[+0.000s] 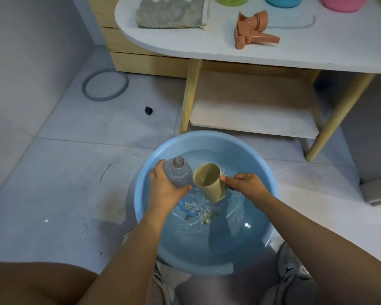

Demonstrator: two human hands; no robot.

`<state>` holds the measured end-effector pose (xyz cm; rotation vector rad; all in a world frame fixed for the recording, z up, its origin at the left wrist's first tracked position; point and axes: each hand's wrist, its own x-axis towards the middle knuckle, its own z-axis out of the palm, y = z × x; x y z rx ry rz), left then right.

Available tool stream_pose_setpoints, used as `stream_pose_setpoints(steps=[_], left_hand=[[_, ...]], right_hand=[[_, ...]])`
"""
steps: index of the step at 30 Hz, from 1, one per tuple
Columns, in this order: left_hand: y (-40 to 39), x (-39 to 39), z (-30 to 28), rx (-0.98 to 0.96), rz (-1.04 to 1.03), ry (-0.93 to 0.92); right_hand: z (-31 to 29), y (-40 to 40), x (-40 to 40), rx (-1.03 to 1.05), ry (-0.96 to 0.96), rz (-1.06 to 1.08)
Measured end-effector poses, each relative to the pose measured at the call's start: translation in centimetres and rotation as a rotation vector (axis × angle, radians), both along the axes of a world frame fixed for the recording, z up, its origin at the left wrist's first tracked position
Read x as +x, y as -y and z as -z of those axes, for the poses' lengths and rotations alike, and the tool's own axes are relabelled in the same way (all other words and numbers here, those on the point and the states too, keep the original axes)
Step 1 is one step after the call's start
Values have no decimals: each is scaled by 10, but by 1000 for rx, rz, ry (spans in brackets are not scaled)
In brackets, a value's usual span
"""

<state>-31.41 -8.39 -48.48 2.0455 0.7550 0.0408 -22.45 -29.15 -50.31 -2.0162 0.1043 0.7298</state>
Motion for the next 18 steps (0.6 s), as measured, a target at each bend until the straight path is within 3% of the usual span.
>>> stream_pose_setpoints(steps=[11,18], left_hand=[[0,-3,1,29,49,14],[7,5,1,55,108,27]], right_hand=[[-27,22,0,103,81,133],[-59,14,3,120,193,88]])
